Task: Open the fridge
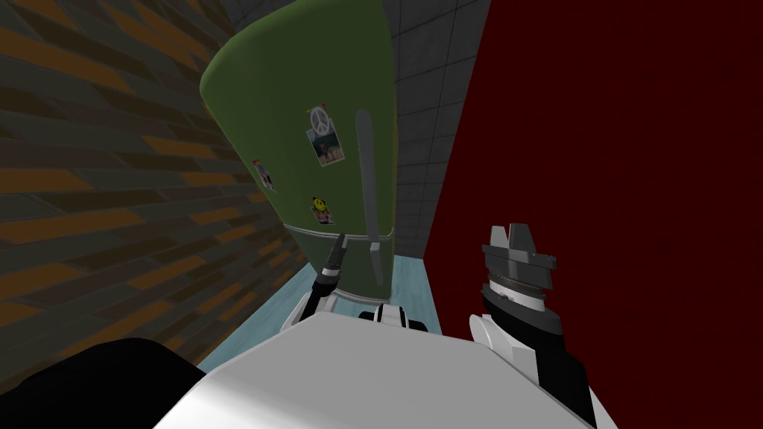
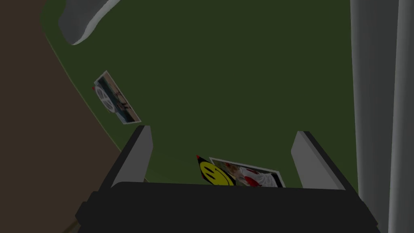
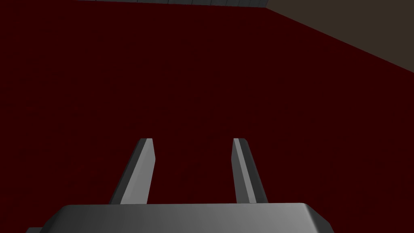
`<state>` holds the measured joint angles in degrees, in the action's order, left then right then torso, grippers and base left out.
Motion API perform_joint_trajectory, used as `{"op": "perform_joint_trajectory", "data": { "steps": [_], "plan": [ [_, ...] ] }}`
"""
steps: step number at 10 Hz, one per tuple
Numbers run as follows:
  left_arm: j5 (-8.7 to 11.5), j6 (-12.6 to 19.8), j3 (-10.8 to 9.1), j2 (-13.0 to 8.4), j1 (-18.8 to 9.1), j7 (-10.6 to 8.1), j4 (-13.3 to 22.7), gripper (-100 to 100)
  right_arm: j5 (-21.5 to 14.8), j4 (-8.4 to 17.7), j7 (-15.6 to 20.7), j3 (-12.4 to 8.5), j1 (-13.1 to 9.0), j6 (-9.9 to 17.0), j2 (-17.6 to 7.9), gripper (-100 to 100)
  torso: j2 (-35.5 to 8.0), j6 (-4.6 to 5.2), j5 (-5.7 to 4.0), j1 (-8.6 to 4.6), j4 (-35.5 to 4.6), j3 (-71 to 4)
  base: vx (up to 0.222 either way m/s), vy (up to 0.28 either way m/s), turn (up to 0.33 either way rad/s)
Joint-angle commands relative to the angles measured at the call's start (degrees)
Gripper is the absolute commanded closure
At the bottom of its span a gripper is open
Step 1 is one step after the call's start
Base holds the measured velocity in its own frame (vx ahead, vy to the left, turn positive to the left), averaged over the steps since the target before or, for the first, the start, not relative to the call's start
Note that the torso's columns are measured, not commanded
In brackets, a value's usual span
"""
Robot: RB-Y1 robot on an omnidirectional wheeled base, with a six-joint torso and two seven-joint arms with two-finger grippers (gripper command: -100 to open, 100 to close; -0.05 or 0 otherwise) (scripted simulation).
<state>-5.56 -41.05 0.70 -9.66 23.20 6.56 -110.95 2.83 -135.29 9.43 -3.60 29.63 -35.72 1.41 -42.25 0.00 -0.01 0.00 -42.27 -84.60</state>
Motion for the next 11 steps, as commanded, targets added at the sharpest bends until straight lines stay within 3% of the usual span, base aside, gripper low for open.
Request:
{"op": "perform_joint_trajectory", "data": {
  "steps": [1, 5, 7, 11],
  "plan": [
    [-0.31, -1.26, 0.27, 0.51, -0.68, 0.34, 2.80, -100, 0.00, 0.00, 0.00, 0.00, 0.00, 0.00, 0.00, 0, -0.05, 0.00, 0.03, 0.07, -0.01, 0.03, -0.005, -0.086, -0.012],
    [-0.76, -3.35, 0.60, 1.83, -1.86, 0.83, 7.38, -100, 0.00, 0.00, 0.00, 0.00, 0.00, 0.00, 0.00, 0, -0.03, 0.00, 0.01, 0.02, -0.01, 0.02, -0.013, -0.090, -0.011],
    [-1.14, -5.20, 0.90, 4.47, -2.87, 1.26, 11.32, -100, 0.00, 0.00, 0.00, 0.00, 0.00, 0.00, 0.00, 0, -0.03, 0.01, -0.02, -0.12, -0.01, 0.02, -0.011, -0.140, -0.020],
    [-1.36, -6.24, 1.06, 8.80, -3.45, 1.50, 13.57, -100, 0.00, 0.00, 0.00, -0.01, 0.00, 0.00, -0.01, 0, -0.03, 0.13, 0.10, 0.12, 0.05, 0.03, -0.005, -0.068, 0.005]
  ]
}}
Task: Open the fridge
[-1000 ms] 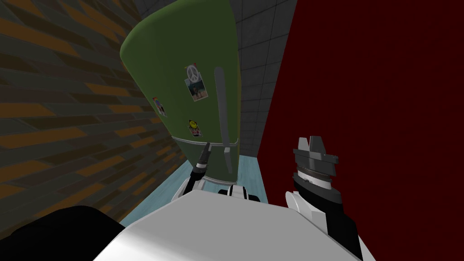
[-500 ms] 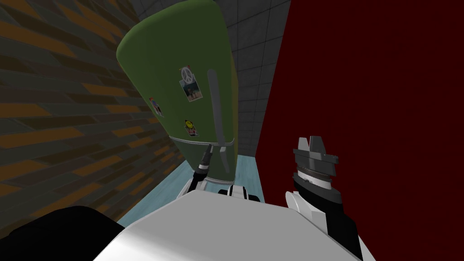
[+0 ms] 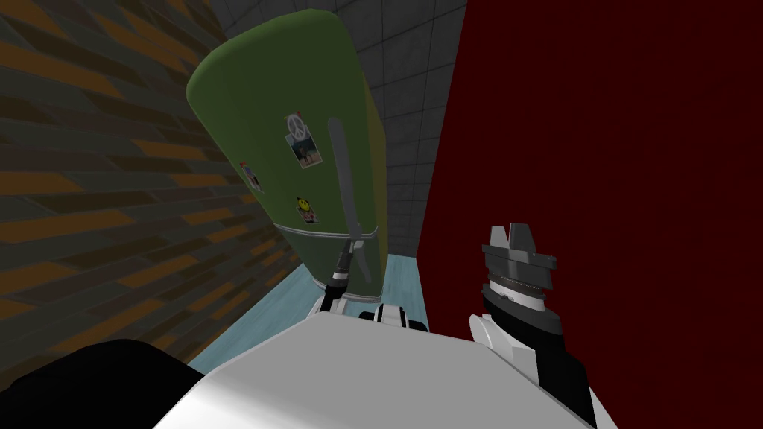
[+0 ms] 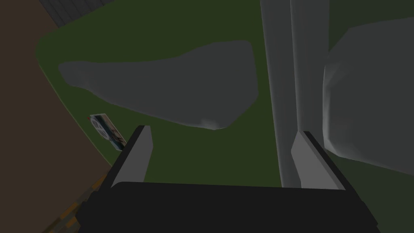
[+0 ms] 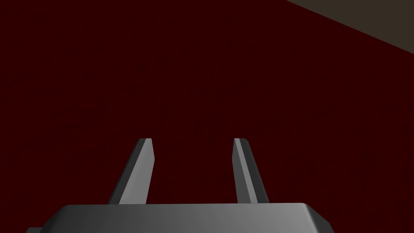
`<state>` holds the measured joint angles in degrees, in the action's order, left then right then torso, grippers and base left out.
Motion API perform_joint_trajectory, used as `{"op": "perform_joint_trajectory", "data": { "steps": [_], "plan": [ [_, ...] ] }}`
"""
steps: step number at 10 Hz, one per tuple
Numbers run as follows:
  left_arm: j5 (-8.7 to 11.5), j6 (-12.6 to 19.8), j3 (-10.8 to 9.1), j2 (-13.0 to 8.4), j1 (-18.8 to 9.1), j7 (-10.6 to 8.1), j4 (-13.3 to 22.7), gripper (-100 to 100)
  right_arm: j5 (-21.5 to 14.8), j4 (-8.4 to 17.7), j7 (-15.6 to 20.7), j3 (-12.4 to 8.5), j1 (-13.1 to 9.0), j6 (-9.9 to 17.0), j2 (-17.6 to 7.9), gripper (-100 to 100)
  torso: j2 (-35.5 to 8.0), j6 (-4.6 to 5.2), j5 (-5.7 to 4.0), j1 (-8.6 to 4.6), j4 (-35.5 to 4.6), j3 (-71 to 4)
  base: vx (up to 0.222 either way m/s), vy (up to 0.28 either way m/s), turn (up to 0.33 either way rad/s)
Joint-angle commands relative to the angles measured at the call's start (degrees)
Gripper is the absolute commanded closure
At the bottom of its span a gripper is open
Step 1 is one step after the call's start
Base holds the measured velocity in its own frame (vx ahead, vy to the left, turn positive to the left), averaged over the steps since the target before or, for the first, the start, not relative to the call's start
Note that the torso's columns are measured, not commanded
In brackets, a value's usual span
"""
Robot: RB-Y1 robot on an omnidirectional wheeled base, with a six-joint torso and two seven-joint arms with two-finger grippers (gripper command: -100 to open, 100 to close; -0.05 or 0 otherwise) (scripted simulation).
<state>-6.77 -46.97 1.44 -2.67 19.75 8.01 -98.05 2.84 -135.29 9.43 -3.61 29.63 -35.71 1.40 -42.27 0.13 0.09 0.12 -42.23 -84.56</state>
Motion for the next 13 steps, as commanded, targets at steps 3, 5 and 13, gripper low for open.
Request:
{"op": "perform_joint_trajectory", "data": {
  "steps": [3, 5, 13],
  "plan": [
    [-0.02, 2.32, -0.17, 1.08, -0.57, -0.12, -1.97, -100, 0.00, 0.00, 0.00, 0.00, 0.00, 0.00, 0.00, 0, 0.08, -0.09, -0.10, -0.20, -0.01, -0.06, 0.013, 0.002, -0.002],
    [-0.03, 4.45, -0.25, 1.01, -0.92, -0.31, -3.76, -100, 0.00, 0.00, 0.00, 0.00, 0.00, 0.00, 0.00, 0, 0.07, -0.10, -0.09, -0.15, -0.04, -0.06, 0.029, -0.001, 0.003],
    [0.16, 0.50, -0.02, -2.62, -0.38, -0.13, -0.17, -100, 0.00, 0.00, 0.00, 0.00, 0.00, 0.00, 0.00, 0, 0.04, -0.13, -0.09, -0.12, -0.04, -0.04, -0.015, 0.001, 0.000]
  ]
}}
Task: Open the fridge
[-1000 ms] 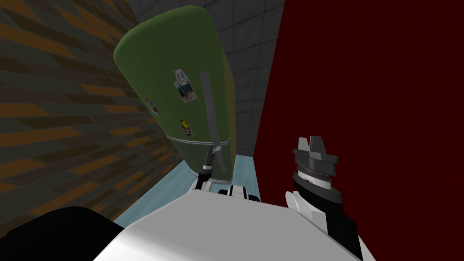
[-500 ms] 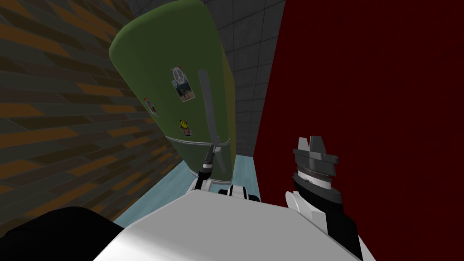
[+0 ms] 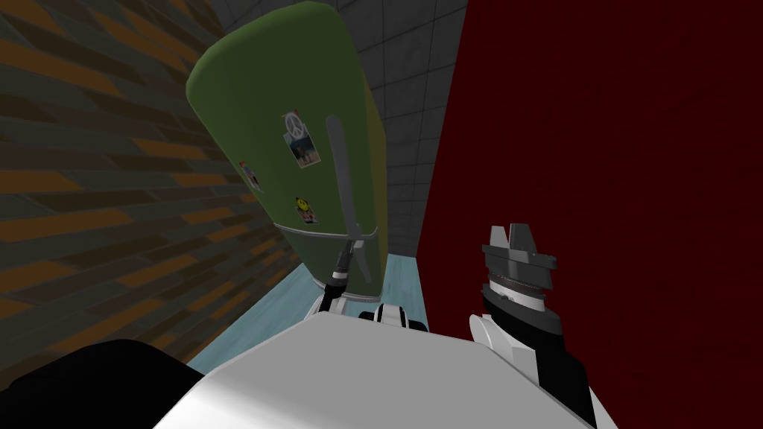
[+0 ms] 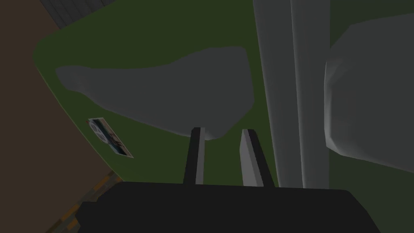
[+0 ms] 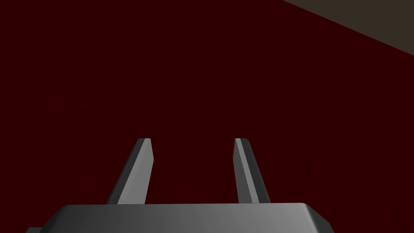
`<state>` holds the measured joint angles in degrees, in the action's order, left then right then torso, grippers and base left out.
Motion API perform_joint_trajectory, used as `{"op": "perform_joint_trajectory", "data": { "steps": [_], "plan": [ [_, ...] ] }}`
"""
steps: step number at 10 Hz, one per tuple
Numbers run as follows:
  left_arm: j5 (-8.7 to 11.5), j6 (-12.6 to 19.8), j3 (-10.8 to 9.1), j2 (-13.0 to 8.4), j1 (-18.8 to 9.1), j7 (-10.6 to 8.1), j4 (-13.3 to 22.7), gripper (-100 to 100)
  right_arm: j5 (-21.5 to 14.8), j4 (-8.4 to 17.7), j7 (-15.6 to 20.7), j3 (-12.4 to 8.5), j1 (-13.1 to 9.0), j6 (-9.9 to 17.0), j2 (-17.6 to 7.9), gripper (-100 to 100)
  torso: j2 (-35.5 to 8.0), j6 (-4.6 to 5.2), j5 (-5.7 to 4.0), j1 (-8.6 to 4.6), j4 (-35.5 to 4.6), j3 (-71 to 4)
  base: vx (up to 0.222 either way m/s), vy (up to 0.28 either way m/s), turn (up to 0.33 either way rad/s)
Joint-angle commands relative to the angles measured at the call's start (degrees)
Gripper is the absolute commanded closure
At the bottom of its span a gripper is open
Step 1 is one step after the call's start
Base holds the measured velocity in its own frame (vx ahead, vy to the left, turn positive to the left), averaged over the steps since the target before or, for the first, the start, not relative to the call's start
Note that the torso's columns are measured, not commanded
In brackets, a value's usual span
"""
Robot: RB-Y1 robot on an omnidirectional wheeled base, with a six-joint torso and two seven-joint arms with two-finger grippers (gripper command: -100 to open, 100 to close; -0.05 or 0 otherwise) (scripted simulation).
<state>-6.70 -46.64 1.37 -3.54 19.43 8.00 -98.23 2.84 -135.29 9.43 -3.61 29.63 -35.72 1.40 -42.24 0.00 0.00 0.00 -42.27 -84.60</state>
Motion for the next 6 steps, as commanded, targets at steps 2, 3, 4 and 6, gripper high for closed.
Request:
{"op": "perform_joint_trajectory", "data": {
  "steps": [2, 3, 4, 6],
  "plan": [
    [0.41, 0.76, 0.30, -4.48, -0.29, -0.52, -0.04, -100, 0.00, 0.00, 0.00, 0.00, 0.00, 0.00, 0.00, 0, -0.08, 0.00, 0.00, 0.01, -0.02, 0.05, -0.005, 0.001, -0.006],
    [1.20, 2.19, 0.96, -4.59, -0.82, -1.53, -0.48, -100, 0.00, 0.00, 0.00, 0.00, 0.00, 0.00, 0.00, 0, -0.09, 0.00, 0.00, 0.00, -0.03, 0.06, -0.032, 0.007, -0.038],
    [1.69, 3.05, 1.37, -4.58, -1.14, -2.15, -0.80, -100, 0.00, 0.00, 0.00, 0.00, -0.01, 0.00, 0.00, 0, -0.13, 0.01, 0.00, 0.00, -0.04, 0.08, -0.051, 0.012, -0.040],
    [2.75, 4.86, 2.26, -3.62, -1.81, -3.47, -1.59, -100, 0.00, 0.00, 0.00, 0.00, -0.01, 0.00, 0.00, 0, -0.14, 0.10, -0.01, -0.13, -0.02, 0.09, -0.046, 0.015, -0.025]
  ]
}}
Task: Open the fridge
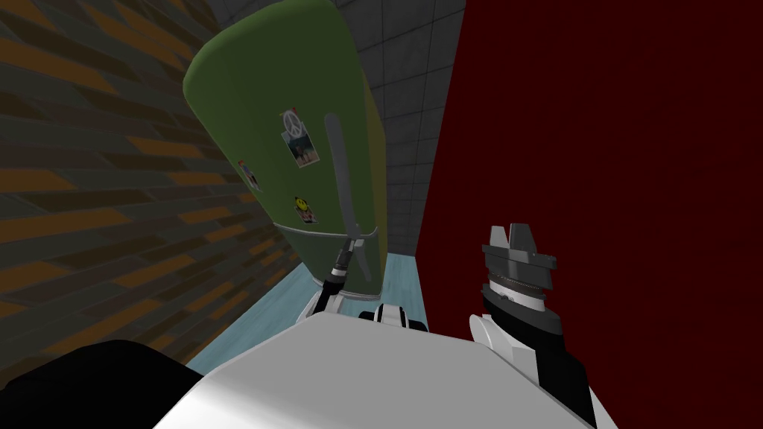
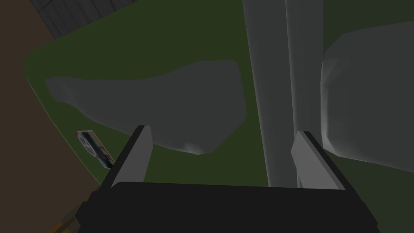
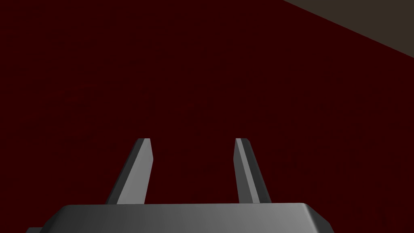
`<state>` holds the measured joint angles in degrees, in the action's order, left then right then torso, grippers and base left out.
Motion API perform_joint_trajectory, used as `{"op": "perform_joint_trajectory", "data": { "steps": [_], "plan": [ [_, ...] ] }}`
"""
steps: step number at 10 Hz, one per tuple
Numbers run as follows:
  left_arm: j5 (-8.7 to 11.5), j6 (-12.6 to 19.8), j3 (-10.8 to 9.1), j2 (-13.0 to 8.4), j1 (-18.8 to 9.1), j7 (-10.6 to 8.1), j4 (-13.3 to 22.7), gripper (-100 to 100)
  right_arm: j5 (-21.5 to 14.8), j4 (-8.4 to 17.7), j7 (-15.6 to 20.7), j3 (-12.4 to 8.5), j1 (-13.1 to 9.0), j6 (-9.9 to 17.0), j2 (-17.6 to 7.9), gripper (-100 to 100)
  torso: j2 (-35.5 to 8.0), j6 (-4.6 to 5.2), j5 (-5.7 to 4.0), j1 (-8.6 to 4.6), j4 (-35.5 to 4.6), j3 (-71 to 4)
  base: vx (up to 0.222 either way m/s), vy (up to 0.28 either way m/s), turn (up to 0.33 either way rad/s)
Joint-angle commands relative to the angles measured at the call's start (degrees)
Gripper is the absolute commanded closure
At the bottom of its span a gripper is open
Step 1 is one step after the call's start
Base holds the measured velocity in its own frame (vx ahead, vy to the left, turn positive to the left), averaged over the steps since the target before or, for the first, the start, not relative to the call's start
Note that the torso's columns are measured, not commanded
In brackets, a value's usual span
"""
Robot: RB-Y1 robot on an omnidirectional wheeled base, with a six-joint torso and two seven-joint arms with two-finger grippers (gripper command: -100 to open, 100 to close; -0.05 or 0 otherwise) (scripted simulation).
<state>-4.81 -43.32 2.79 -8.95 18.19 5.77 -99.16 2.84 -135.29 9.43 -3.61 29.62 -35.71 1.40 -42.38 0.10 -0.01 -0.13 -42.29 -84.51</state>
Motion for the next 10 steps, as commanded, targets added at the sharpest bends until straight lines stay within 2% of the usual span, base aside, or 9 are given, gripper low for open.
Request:
{"op": "perform_joint_trajectory", "data": {
  "steps": [1, 6, 7, 10],
  "plan": [
    [0.94, 1.67, 0.91, 2.92, -0.61, -1.34, -0.75, -100, 0.00, 0.00, 0.00, 0.00, 0.00, 0.00, 0.00, 0, 0.02, 0.11, -0.05, -0.19, 0.00, -0.01, -0.028, 0.017, -0.010],
    [1.18, 2.06, 1.13, 10.27, -0.75, -1.65, -1.03, -100, 0.00, 0.00, 0.00, 0.00, 0.01, 0.00, 0.00, 0, -0.18, 0.37, -0.20, -0.71, -0.12, 0.09, -0.001, 0.006, 0.002],
    [1.34, 2.07, 0.35, 9.31, -0.51, -1.45, -0.78, -100, 0.00, 0.00, 0.00, 0.00, 0.01, 0.00, 0.00, 0, -0.23, 0.42, -0.21, -0.81, -0.10, 0.12, 0.007, 0.017, 0.018],
    [1.66, 5.45, 0.02, 9.70, -1.05, -1.69, -3.52, -100, 0.00, -0.01, 0.00, 0.00, 0.01, 0.00, 0.00, 0, 0.16, -0.06, 0.01, 0.11, 0.02, -0.10, 0.037, 0.021, 0.006]
  ]
}}
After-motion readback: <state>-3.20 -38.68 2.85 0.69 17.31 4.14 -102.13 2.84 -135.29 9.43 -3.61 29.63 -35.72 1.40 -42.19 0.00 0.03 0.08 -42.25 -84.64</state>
